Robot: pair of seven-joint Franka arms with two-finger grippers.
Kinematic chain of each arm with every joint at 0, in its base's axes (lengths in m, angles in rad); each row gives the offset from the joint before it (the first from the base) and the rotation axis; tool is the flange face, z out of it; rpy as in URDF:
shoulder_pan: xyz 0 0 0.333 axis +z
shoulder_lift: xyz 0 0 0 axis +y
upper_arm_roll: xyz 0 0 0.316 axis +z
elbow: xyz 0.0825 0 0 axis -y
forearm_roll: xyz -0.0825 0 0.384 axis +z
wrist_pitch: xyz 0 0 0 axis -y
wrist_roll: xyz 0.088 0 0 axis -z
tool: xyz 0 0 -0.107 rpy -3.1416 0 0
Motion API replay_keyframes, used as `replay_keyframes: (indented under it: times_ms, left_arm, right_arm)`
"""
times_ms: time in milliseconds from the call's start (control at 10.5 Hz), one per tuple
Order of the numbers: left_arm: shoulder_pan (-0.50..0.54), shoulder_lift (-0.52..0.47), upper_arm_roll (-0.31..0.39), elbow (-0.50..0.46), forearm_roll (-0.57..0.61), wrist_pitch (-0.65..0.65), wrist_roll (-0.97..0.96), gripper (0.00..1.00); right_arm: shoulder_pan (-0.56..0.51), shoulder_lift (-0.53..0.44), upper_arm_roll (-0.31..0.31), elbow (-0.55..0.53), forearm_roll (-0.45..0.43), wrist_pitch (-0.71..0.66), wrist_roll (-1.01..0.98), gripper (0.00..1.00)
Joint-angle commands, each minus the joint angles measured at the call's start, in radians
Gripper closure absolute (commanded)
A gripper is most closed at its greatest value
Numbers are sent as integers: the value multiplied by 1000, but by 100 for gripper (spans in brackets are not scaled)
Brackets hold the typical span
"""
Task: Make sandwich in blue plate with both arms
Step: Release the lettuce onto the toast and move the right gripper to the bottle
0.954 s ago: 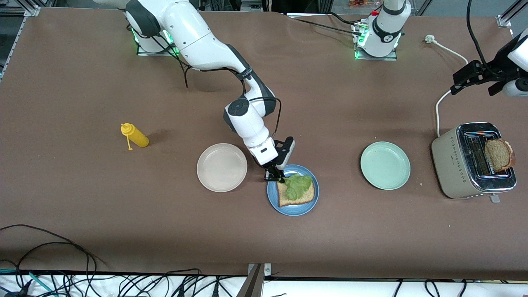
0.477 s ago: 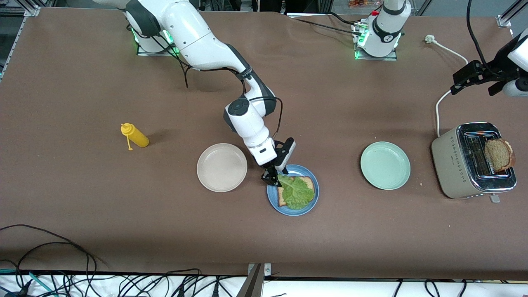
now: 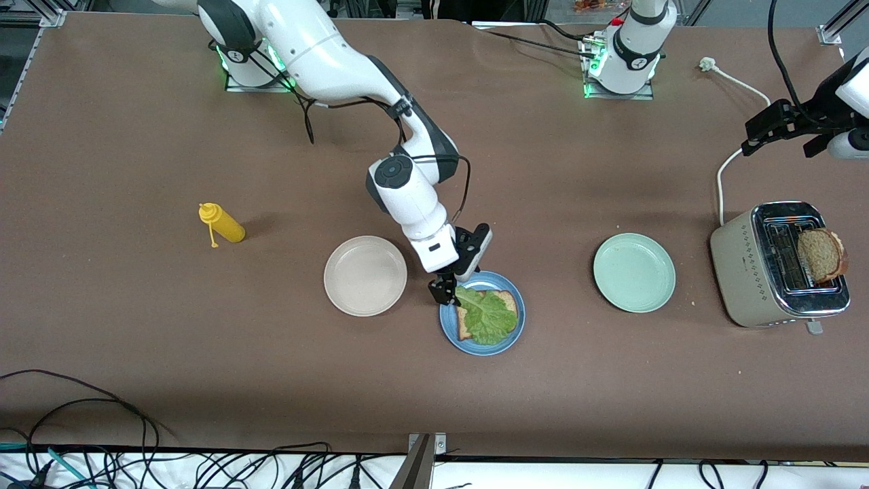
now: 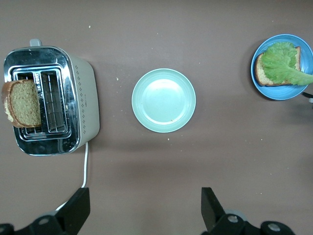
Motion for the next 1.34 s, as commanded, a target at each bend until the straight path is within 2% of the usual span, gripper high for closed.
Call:
replay_keyframes:
  times_ms: [0,95,382,573,764,859,1050,1241]
  left_arm:
    - [9,12,0,28,-17,-12,16,0]
    - [9,12,0,28,-19,-12,16,0]
    - [9,12,0,28,-19,-12,15,0]
    - [9,12,0,28,-19,-12,15,0]
    - [9,12,0,28,-19,-12,15,0]
    - [10,12,0,28,-19,-12,16,0]
    - [10,12,0,28,-19,-12,16,0]
    - [10,12,0,28,-19,-12,16,0]
  right_arm:
    - [-60,-269,-18,-151,23,-328,3,0]
    - [-66,-326,-67,-157,23,-448,2,0]
    - [-68,-464,-292,-151,17,-810,-7,0]
    - [-68,-502,-421,-148,11,-970,-83,0]
    - [-68,-506,-578,-148,14,-1114,-124,0]
    - [-69,-505,-638,-154,17,-1174,-133,0]
    - [-95,-511,-708,-194,20,-1216,-196,0]
    - [-100,-514,-802,-261,21,-1213,-361,0]
